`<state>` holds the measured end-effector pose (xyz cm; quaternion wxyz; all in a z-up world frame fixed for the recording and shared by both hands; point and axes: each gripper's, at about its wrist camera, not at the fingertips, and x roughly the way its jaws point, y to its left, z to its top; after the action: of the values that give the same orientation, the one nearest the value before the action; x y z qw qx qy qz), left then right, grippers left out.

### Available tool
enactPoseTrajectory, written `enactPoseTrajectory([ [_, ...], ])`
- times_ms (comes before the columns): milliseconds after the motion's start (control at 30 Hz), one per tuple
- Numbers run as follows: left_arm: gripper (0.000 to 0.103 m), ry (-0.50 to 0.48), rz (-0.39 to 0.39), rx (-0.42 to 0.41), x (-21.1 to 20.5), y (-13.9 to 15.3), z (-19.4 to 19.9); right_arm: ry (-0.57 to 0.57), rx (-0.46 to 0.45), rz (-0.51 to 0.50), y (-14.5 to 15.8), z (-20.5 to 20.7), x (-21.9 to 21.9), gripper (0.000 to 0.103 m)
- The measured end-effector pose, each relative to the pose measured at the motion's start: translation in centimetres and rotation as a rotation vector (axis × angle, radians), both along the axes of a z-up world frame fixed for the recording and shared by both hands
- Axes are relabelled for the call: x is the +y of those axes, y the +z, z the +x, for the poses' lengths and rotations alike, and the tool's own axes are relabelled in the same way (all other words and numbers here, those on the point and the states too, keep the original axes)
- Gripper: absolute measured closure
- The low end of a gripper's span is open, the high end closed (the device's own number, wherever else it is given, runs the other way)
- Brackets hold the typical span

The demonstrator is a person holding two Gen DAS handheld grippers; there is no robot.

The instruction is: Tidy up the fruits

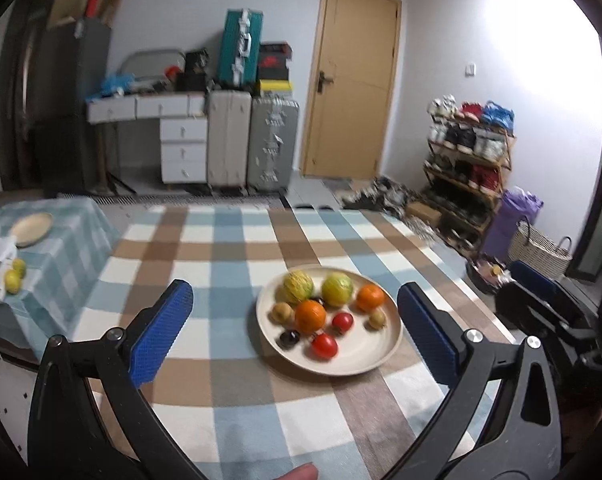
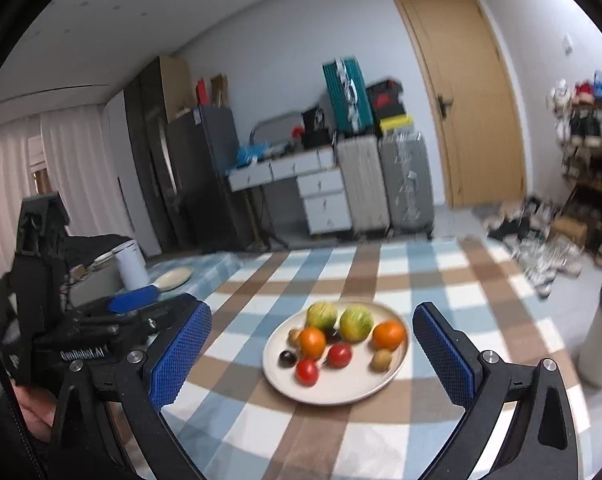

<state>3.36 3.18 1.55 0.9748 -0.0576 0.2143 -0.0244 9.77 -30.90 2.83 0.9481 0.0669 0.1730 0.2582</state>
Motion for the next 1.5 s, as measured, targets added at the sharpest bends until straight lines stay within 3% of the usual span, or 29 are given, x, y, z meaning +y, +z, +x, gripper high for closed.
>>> enactPoseTrajectory([
  [233,0.001,0.098,0.01,-0.133,0.8,0.5,-2.2,-0.099,-0.219,-0.006,1.1,-2.8,-0.4,0.0],
  [400,0.001,0.11,0.017,-0.141,0.6,-1.2,-2.7,-0.129,-0.313,-0.041,0.8,-3.9,0.0,0.0],
  [633,0.001,0.122,0.093,-0.161,-0.8,-3.5,-2.1,-0.122,-0.287,-0.061,-0.9,-3.5,0.4,0.0],
  [1367,0.001,0.107,0.102,-0.096,-0.5,-9.5,2.2,-0.091,-0.182,-0.1,-5.2,-0.6,0.6,0.0],
  [1500,0.001,0.101,0.108,-0.083,-0.5,-10.2,2.7,-0.104,-0.167,-0.152,-5.8,-0.1,1.2,0.0],
])
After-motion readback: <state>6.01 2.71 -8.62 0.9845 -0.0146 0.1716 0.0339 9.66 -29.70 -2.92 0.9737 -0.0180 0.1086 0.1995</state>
